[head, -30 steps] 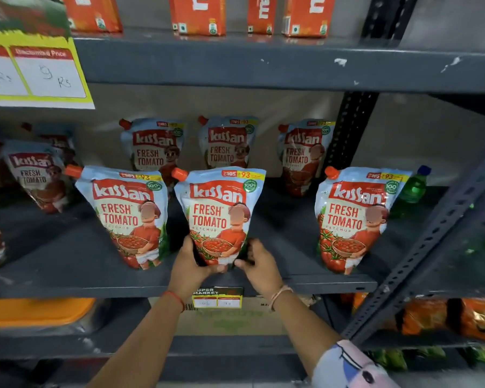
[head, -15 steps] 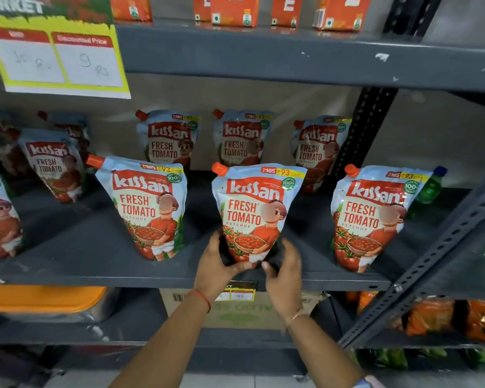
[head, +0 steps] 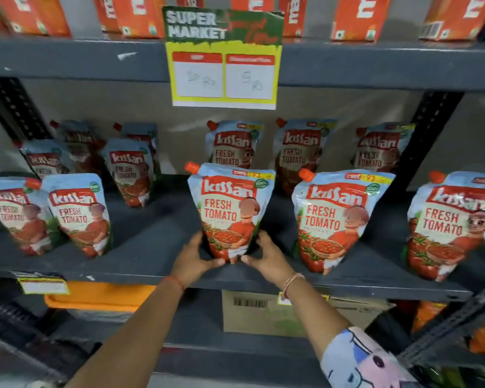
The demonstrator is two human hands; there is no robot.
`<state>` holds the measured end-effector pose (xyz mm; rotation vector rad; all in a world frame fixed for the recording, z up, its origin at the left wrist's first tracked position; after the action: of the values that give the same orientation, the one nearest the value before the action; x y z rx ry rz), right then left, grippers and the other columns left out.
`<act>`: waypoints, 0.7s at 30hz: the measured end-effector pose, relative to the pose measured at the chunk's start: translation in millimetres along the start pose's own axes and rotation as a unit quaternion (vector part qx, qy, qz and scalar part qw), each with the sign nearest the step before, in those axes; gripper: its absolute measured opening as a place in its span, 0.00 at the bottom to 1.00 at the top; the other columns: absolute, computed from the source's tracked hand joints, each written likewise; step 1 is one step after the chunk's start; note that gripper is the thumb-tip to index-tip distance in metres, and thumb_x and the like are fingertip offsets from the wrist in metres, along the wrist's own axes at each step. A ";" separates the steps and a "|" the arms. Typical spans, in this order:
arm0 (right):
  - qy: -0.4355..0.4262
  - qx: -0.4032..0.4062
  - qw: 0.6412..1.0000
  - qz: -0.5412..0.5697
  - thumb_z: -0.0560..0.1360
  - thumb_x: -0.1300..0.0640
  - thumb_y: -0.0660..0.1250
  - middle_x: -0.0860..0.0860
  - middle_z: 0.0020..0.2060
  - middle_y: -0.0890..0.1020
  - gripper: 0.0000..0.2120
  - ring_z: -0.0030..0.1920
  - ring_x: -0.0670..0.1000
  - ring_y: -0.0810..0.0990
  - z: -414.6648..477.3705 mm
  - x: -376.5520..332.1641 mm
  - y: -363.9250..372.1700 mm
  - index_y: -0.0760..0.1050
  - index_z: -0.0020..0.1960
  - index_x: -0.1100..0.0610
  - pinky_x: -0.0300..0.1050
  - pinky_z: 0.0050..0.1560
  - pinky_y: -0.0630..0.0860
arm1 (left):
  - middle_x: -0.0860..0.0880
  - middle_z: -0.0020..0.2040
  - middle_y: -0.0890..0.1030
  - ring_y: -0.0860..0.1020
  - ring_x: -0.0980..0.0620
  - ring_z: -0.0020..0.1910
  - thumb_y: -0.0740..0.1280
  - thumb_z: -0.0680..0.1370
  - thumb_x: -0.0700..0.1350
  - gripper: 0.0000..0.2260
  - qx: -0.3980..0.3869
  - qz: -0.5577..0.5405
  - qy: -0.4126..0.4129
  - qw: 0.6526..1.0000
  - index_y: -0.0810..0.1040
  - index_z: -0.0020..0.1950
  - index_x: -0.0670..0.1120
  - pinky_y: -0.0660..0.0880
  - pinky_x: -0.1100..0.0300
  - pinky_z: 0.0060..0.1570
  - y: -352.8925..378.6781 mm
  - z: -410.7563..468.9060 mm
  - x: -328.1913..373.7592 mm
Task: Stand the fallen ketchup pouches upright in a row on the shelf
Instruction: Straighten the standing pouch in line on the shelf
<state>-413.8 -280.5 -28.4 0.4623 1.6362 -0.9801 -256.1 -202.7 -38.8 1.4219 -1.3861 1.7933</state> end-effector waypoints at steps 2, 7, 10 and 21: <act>-0.001 0.037 0.999 -0.024 0.71 0.61 0.69 0.56 0.63 0.74 0.25 0.64 0.54 0.70 -0.4 -2.8 9.0 0.63 0.65 0.58 0.42 0.59 0.66 | 0.44 0.68 0.72 0.68 0.44 0.68 0.76 0.65 0.44 0.34 0.017 0.015 0.004 1.000 0.64 0.68 0.46 0.67 0.49 0.66 -3.1 1.5 -5.8; 0.001 0.070 0.994 -0.079 0.71 0.57 0.67 0.57 0.61 0.76 0.21 0.62 0.57 0.73 0.4 1.9 16.8 0.65 0.60 0.58 0.56 0.61 0.71 | 0.44 0.64 0.75 0.71 0.45 0.64 0.74 0.67 0.47 0.30 0.031 0.039 0.015 0.999 0.66 0.65 0.48 0.70 0.48 0.62 -8.7 -2.8 -14.4; 0.009 0.077 0.993 -0.083 0.71 0.57 0.67 0.57 0.61 0.76 0.20 0.62 0.58 0.73 -1.2 1.7 17.1 0.65 0.60 0.58 0.57 0.61 0.71 | 0.45 0.66 0.75 0.70 0.44 0.65 0.73 0.68 0.47 0.30 0.034 0.050 0.025 0.998 0.65 0.67 0.48 0.68 0.47 0.65 -7.0 -6.0 -9.0; -0.165 0.219 0.945 -0.176 0.73 0.38 0.55 0.54 0.65 0.63 0.27 0.65 0.51 0.62 -65.5 -7.7 72.8 0.63 0.64 0.54 0.49 0.67 0.64 | 0.40 0.68 0.71 0.69 0.46 0.67 0.69 0.73 0.43 0.26 0.308 -0.046 -0.007 0.950 0.65 0.68 0.41 0.68 0.56 0.61 -81.6 -62.2 -45.0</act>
<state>-397.9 -184.9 -44.8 0.2791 1.2126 -1.6145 -200.4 -105.6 -42.8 1.7590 -0.7634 2.2662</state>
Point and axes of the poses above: each hand's wrist, its own z-axis towards the middle knuckle, its own y-axis out of the palm, x = y × z, the point moved 6 cm from there along z, towards the middle knuckle
